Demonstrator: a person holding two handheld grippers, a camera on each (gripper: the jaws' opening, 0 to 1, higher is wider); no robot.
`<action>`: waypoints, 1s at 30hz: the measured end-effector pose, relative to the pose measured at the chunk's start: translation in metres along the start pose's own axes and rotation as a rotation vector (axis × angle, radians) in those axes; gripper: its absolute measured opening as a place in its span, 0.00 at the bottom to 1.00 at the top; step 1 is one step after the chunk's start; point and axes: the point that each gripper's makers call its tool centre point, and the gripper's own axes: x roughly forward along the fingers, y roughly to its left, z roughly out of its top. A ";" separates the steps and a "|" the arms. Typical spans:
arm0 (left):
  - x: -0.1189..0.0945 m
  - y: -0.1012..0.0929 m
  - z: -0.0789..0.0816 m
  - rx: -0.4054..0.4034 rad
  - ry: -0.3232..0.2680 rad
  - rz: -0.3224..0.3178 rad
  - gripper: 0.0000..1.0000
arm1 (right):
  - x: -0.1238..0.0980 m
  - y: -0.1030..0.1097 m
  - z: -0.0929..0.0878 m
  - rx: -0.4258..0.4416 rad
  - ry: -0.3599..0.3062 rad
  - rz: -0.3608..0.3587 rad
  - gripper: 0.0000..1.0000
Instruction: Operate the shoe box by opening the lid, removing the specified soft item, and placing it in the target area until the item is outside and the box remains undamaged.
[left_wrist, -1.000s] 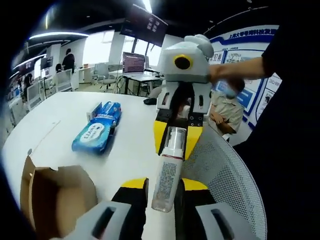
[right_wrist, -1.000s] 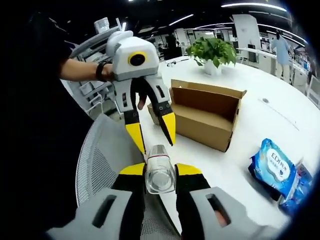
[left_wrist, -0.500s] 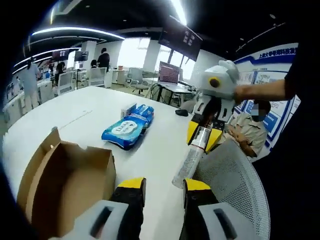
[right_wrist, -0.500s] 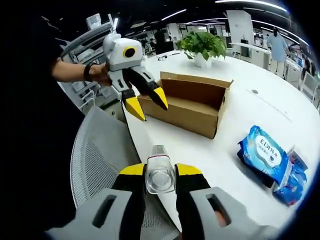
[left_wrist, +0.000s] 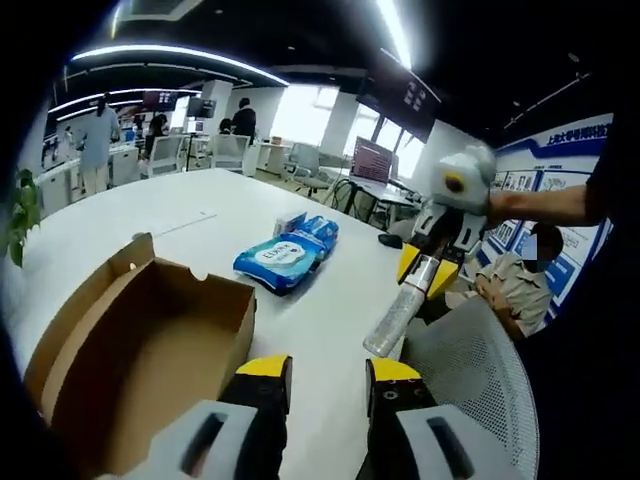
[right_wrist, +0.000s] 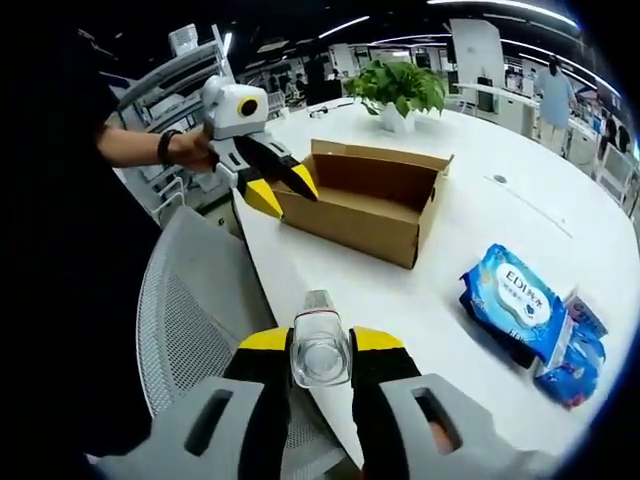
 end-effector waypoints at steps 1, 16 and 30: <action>0.000 0.000 0.000 -0.004 -0.002 0.003 0.29 | -0.001 -0.001 0.000 -0.003 0.002 0.000 0.19; -0.013 0.004 -0.011 -0.086 -0.030 0.081 0.29 | -0.023 -0.068 0.024 -0.130 0.086 -0.039 0.19; -0.052 0.025 -0.023 -0.171 -0.080 0.250 0.31 | -0.046 -0.155 0.070 -0.272 0.178 -0.093 0.19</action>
